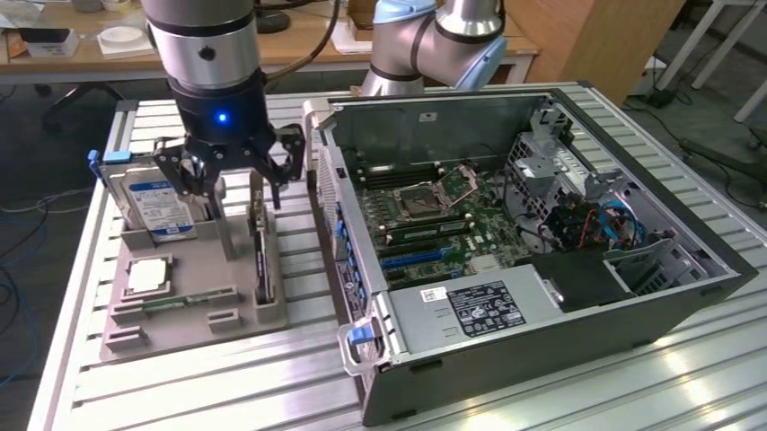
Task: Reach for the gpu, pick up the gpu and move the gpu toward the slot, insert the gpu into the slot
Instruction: 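Pick up the gpu and move the gpu toward the slot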
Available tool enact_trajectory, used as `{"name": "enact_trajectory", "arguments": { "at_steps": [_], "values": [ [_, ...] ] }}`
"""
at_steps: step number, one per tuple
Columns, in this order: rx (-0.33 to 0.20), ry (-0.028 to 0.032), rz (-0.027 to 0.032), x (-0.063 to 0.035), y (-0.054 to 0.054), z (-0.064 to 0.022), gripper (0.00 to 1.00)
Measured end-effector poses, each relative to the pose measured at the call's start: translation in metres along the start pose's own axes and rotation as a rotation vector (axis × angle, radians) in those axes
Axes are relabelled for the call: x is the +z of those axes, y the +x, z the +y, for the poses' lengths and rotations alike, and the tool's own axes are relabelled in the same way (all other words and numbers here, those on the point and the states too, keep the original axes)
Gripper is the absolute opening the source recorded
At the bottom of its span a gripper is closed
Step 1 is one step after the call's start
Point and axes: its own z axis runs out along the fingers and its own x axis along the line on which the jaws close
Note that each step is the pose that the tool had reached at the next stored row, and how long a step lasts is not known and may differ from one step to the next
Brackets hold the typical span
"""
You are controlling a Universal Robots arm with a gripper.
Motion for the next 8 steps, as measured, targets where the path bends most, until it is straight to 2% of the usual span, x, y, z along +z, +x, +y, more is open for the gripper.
{"name": "enact_trajectory", "arguments": {
  "at_steps": [8],
  "values": [
    [0.0, -0.0001, -0.0001, 0.0111, -0.0004, -0.0003, 0.71]
  ]
}}
